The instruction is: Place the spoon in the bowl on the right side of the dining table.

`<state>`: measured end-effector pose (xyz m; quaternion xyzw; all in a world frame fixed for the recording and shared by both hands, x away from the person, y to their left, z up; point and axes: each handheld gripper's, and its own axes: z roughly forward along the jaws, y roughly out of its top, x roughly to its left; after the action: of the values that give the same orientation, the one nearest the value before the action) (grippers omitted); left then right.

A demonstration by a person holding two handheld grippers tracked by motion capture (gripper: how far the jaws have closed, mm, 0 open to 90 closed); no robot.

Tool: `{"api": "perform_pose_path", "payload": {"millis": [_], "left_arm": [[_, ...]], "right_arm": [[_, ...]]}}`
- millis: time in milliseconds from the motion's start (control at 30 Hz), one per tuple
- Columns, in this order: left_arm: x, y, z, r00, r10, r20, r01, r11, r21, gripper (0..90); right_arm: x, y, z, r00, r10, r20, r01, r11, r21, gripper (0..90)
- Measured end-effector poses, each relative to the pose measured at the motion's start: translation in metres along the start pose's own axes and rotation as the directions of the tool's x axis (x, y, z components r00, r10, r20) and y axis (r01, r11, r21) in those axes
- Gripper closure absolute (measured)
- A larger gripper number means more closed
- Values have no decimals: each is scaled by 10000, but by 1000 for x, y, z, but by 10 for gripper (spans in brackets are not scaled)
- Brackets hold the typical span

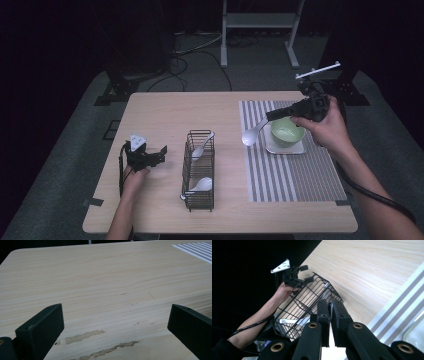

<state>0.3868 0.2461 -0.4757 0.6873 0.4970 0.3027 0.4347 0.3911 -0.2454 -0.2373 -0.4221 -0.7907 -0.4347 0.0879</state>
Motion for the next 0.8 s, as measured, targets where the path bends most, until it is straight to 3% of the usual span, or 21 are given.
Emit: {"api": "perform_pose_path", "payload": {"millis": [800], "left_arm": [[-1, 0, 0, 10000, 64, -20, -64, 10000, -9, 0]], "right_arm": [[-23, -5, -12, 9980, 595, 207, -590, 9980, -234, 853]]}}
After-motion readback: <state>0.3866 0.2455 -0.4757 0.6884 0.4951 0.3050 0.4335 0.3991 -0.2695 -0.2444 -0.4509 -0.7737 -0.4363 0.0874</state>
